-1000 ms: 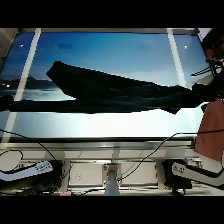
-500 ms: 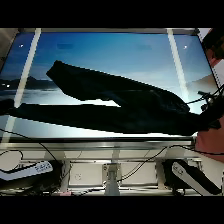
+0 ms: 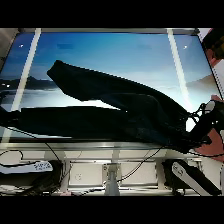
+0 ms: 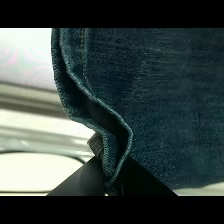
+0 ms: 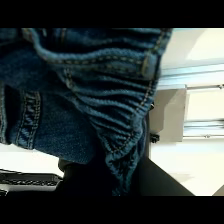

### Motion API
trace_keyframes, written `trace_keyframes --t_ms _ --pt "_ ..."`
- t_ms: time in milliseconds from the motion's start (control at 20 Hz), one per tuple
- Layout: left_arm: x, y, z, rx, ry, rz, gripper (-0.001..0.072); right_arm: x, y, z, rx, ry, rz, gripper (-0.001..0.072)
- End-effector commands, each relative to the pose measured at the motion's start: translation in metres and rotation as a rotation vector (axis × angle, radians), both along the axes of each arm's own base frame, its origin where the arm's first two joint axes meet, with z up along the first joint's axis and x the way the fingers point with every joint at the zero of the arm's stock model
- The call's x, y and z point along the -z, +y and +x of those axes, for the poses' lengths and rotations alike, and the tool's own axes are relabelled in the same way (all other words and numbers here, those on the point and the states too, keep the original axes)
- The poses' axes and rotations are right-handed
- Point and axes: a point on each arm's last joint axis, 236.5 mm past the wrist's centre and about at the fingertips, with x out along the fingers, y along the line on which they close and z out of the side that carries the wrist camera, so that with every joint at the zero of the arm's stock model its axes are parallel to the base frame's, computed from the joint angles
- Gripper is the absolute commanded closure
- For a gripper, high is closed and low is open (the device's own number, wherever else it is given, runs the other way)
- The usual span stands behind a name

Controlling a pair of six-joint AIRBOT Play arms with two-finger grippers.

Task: Fold the clothes and pants, and hang the long-sleeved shirts on hangers.

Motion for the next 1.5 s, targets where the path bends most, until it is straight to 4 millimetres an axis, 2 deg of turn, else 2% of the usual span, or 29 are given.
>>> trace_keyframes --t_ms 0,150,200,350,500,600,700,850,1000,1200,1300,1350,1400,1450 --pt "0.01 0.001 -0.028 -0.011 0.088 -0.012 0.0675 -0.008 -0.001 0.0 -0.004 0.009 0.0 0.0659" --pt "0.007 0.02 -0.043 0.001 0.134 0.05 0.0675 -0.017 -0.007 0.017 -0.004 -0.051 -0.021 0.0659" --pt "0.006 0.028 -0.041 0.01 0.118 0.083 0.0675 -0.019 -0.008 0.02 -0.004 -0.063 -0.025 0.0659" --pt "0.003 0.045 -0.025 0.043 0.046 0.167 0.0675 -0.027 -0.011 0.031 -0.003 -0.103 -0.037 0.0659" --pt "-0.016 0.07 -0.009 0.125 0.026 0.305 0.0675 -0.044 -0.021 0.057 -0.019 -0.185 -0.059 0.0659" --pt "-0.03 0.073 0.01 0.145 -0.017 0.339 0.0675 -0.056 -0.028 0.076 -0.017 -0.235 -0.079 0.0659" --pt "-0.034 0.074 0.015 0.158 -0.028 0.348 0.0675 -0.058 -0.03 0.082 -0.015 -0.243 -0.083 0.0659" --pt "-0.035 0.077 0.011 0.159 -0.015 0.35 0.0675 -0.049 -0.027 0.073 -0.015 -0.2 -0.067 0.0659" --pt "-0.033 0.077 0.004 0.211 0.006 0.314 0.0674 -0.034 -0.024 0.053 -0.022 -0.122 -0.052 0.0659" --pt "-0.012 0.065 -0.015 0.231 0.064 0.255 0.0675 -0.007 -0.013 0.01 -0.037 0.032 -0.009 0.0659" --pt "-0.001 0.063 -0.033 0.259 0.115 0.219 0.0673 0.006 -0.012 0.002 -0.063 0.04 0.005 0.0658" --pt "0.002 0.063 -0.039 0.248 0.124 0.212 0.0648 0.009 -0.012 0.005 -0.063 0.025 0.001 0.0614" --pt "0.002 0.065 -0.041 0.242 0.122 0.213 0.0522 0.01 -0.013 0.007 -0.064 0.016 -0.003 0.046" --pt "0.002 0.066 -0.041 0.241 0.12 0.215 0.0323 0.01 -0.013 0.007 -0.064 0.016 -0.004 0.0267"
